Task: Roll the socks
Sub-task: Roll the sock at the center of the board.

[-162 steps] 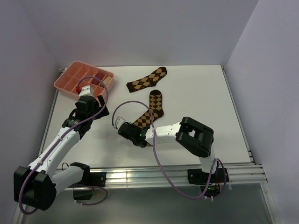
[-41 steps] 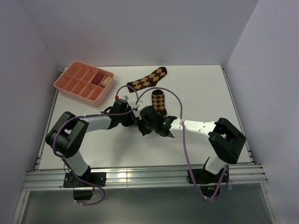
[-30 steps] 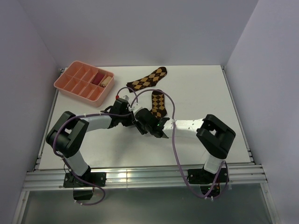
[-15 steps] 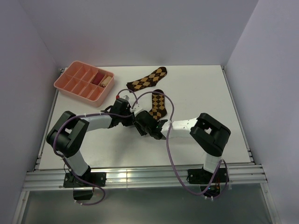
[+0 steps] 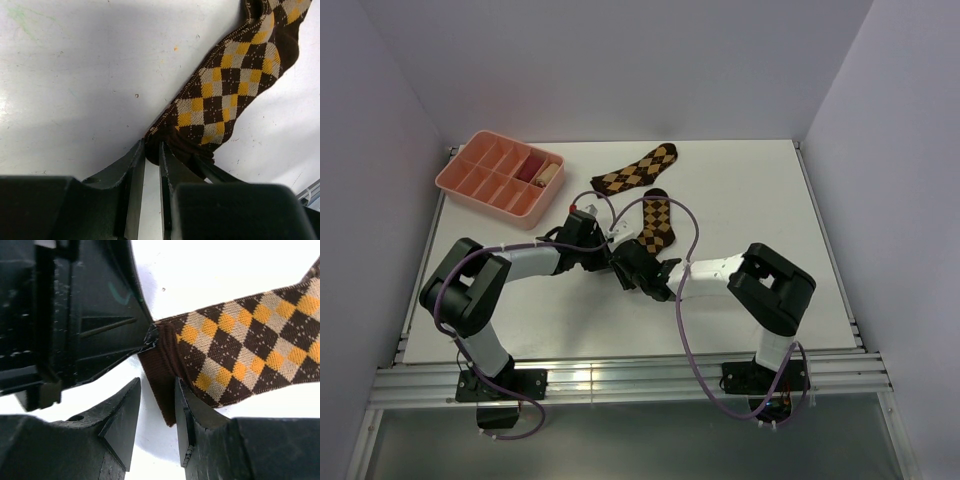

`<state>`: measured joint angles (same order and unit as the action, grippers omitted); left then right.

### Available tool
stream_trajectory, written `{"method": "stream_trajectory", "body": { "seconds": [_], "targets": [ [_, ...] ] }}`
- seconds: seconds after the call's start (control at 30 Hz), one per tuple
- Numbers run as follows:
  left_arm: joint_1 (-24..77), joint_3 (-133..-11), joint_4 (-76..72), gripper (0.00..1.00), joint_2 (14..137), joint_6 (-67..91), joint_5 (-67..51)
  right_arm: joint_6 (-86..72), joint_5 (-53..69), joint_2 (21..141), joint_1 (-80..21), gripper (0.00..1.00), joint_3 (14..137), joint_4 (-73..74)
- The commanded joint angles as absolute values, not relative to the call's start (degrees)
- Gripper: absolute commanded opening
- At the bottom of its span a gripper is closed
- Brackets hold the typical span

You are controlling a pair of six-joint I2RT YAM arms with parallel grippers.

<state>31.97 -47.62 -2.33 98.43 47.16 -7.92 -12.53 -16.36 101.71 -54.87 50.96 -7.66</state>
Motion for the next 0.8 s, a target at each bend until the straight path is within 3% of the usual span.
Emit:
{"method": "stream_trajectory", "body": {
  "seconds": [0.0, 0.77],
  "targets": [
    [31.73, -47.02, 5.54, 0.22, 99.49, 44.21, -5.36, -15.46, -20.57, 103.27, -53.96, 0.41, 47.90, 3.86],
    [30.06, -49.13, 4.66, 0.23, 98.53, 45.26, -6.42, -10.73, -19.25, 95.62, -55.72, 0.46, 51.50, 6.86]
  ]
}}
